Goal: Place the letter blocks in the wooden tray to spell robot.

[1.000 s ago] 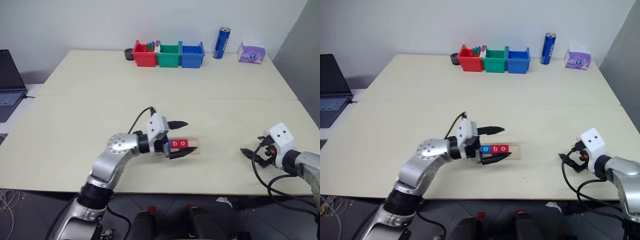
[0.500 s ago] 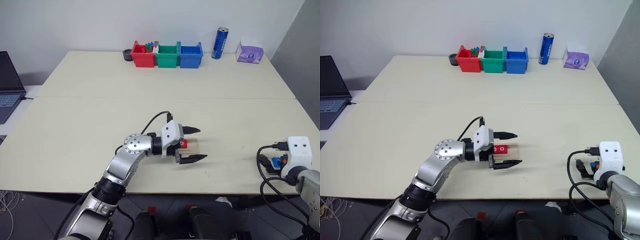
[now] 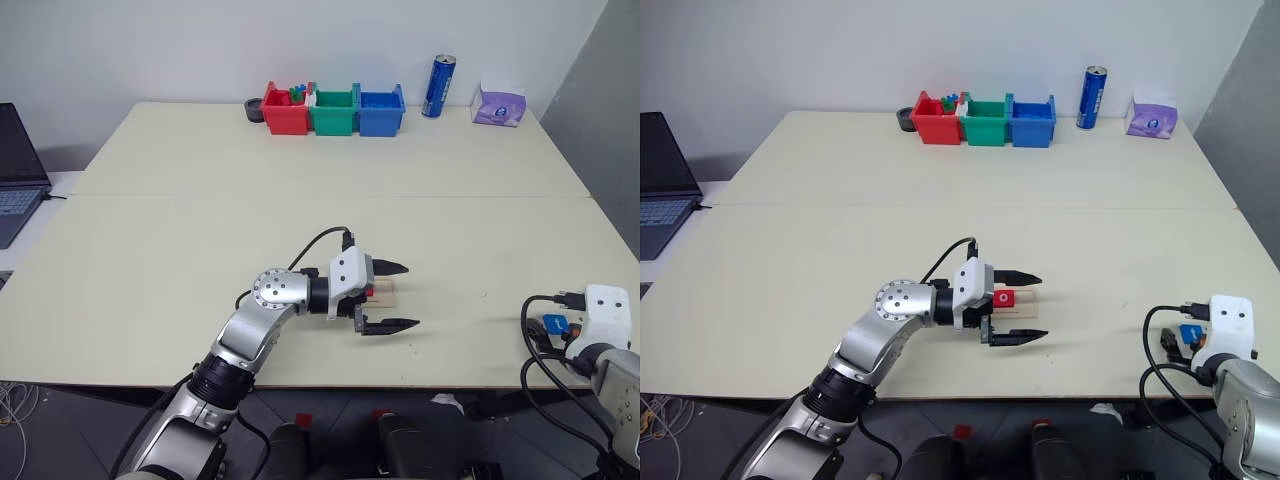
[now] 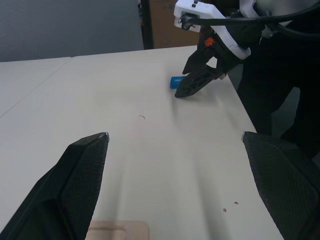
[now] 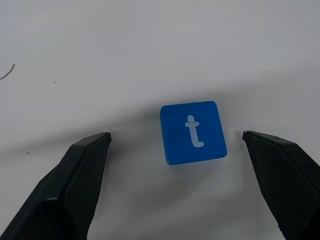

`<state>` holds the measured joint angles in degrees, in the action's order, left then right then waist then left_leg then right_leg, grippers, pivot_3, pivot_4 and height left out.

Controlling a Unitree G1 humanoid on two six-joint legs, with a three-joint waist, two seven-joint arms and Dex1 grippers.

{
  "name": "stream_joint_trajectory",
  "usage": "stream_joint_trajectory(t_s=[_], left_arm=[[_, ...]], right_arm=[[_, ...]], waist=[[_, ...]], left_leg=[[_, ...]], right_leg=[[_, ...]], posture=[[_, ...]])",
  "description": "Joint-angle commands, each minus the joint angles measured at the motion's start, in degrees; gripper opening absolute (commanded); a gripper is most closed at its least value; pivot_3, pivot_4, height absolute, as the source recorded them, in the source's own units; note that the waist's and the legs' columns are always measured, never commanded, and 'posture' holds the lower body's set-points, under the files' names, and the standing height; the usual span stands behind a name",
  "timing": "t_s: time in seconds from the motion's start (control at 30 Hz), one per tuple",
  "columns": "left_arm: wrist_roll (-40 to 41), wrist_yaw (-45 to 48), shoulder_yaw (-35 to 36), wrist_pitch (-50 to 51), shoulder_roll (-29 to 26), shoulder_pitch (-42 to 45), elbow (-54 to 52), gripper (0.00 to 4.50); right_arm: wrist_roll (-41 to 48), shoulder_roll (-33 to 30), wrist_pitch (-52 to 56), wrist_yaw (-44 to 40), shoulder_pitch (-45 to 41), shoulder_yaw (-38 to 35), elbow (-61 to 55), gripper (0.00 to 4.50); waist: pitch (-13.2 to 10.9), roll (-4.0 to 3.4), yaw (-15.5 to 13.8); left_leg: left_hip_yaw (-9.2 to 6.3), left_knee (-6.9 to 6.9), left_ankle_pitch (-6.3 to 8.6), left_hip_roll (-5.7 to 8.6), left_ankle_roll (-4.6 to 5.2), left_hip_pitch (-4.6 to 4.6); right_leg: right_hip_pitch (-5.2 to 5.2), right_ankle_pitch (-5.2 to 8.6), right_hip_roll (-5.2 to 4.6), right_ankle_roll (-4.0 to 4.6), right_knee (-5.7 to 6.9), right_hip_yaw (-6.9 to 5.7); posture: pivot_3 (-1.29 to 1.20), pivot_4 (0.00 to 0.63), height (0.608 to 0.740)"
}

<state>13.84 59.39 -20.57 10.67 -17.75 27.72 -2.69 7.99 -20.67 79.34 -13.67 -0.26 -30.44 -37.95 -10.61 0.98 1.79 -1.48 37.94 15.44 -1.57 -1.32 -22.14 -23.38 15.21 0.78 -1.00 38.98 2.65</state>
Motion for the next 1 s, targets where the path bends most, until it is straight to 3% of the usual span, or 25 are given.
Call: stream_joint_trajectory(t_s=[0.03,0.3,0.5,0.77,1.0], left_arm=[[0.8,-0.1,0.7,0.0,0.1,0.4,-2.5,4.5],[1.3,-1.2,1.3,1.8,-0.3,-0.6,-4.7,4.5],[1.7,-2.2,2.6,2.5,-0.9,-1.1,-5.5,4.5],[2.7,-2.0,9.1,3.7,-9.8,-7.3,-10.1,4.5],[3.7,-5.3,13.2,7.1,-14.1,-15.4,-18.3,4.5]], right_arm=[[0.6,0.4,-1.7,0.2,-0.1,-0.5,0.9,4.12],[0.9,-0.1,-4.2,0.2,0.2,0.0,3.9,1.46],[1.4,-0.2,-4.1,0.9,-3.2,4.3,4.7,1.47],[2.6,8.4,-1.7,3.8,-15.7,18.8,8.5,1.47],[2.0,11.4,5.6,6.0,-17.9,21.3,5.3,1.47]], waist=[[0.0,0.0,0.0],[0.0,0.01,0.0],[0.0,0.02,0.2],[0.0,0.02,2.0],[0.0,0.03,0.9]], left_leg=[[0.0,0.0,0.0,0.0,0.0,0.0],[0.0,0.01,0.0,0.01,0.0,0.01],[0.02,0.02,0.0,0.0,0.0,0.08],[-0.06,-0.15,0.0,-0.2,0.01,0.22],[-0.21,-0.13,0.0,-0.17,-0.01,-0.08]], right_leg=[[0.0,0.0,0.0,0.0,0.0,0.01],[0.04,0.0,-0.01,0.0,-0.02,0.0],[0.08,0.0,0.0,0.0,-0.02,0.03],[0.05,0.02,0.19,0.13,0.05,0.05],[-0.06,0.06,-0.03,0.15,-0.05,0.04]], posture=[[0.0,0.15,0.74],[0.0,0.15,0.74],[0.0,0.15,0.74],[0.0,0.15,0.74],[0.0,0.15,0.74]])
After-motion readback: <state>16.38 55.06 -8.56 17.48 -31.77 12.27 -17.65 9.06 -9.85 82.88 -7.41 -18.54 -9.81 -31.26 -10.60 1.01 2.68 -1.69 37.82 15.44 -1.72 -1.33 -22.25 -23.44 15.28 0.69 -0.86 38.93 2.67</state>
